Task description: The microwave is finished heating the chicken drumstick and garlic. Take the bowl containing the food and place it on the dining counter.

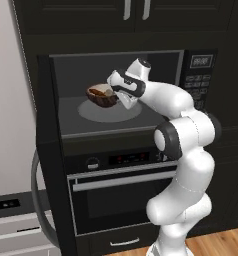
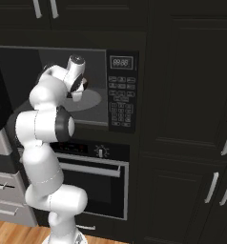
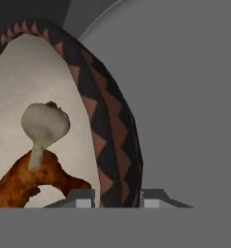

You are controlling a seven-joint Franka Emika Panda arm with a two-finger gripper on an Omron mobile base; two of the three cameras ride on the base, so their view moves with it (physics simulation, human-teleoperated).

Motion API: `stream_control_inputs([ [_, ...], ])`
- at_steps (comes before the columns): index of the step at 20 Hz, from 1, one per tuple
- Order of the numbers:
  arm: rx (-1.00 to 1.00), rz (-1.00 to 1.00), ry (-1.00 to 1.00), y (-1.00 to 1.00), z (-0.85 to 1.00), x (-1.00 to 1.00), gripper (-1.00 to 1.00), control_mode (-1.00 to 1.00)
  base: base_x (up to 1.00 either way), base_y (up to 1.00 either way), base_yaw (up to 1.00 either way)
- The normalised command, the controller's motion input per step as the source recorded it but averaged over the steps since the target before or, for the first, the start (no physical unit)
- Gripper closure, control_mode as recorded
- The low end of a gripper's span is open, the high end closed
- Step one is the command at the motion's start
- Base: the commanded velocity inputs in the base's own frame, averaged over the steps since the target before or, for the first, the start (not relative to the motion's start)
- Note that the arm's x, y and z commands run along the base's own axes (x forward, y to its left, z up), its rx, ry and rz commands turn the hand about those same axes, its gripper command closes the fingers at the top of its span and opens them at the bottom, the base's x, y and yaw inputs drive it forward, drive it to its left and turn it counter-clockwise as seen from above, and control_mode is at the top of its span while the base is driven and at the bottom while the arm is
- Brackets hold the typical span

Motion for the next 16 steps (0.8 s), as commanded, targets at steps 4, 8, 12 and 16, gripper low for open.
stream_control_inputs([
  [4,0.00,0.00,0.00,0.00,0.00,0.00,1.00,-1.00,0.00,0.00,0.00],
  [8,0.00,0.00,0.00,-0.01,0.00,-0.07,1.00,-1.00,0.00,0.00,0.00],
  [12,0.00,0.00,0.00,-0.05,0.00,-0.29,1.00,-1.00,0.00,0.00,0.00],
  [16,0.01,0.00,-0.01,-0.16,0.00,-0.46,1.00,-1.00,0.00,0.00,0.00],
])
